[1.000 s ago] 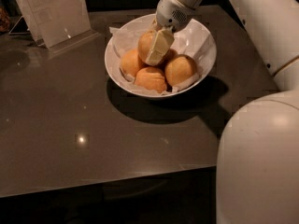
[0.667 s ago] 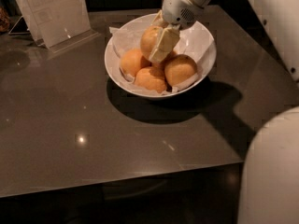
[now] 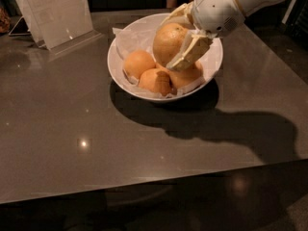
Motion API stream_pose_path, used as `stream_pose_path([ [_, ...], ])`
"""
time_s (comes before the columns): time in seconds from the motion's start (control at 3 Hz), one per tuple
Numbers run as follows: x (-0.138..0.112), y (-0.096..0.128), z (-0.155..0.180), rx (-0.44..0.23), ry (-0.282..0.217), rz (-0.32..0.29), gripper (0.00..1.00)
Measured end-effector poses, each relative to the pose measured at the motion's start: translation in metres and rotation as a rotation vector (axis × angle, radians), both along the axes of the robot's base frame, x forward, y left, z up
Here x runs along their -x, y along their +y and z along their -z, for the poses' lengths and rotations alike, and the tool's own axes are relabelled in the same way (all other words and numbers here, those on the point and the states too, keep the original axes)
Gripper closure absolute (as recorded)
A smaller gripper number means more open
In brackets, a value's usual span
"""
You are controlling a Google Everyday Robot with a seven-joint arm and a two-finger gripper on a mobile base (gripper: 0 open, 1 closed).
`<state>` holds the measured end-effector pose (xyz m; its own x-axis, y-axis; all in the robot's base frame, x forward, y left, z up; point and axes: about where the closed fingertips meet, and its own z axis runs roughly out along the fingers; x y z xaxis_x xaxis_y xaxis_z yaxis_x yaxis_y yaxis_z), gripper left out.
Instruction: Pick orange from white bowl
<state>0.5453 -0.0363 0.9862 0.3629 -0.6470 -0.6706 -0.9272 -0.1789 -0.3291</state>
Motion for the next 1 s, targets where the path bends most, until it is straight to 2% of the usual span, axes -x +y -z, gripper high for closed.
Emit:
stream_pose_path([
  [0.33, 0.000, 0.001, 0.000, 0.000, 0.000, -0.001, 1.00],
  [0.67, 0.050, -0.003, -0.003, -0.031, 0.004, 0.016, 1.00],
  [1.0, 0.050, -0.003, -0.003, -0.031, 0.004, 0.016, 1.00],
])
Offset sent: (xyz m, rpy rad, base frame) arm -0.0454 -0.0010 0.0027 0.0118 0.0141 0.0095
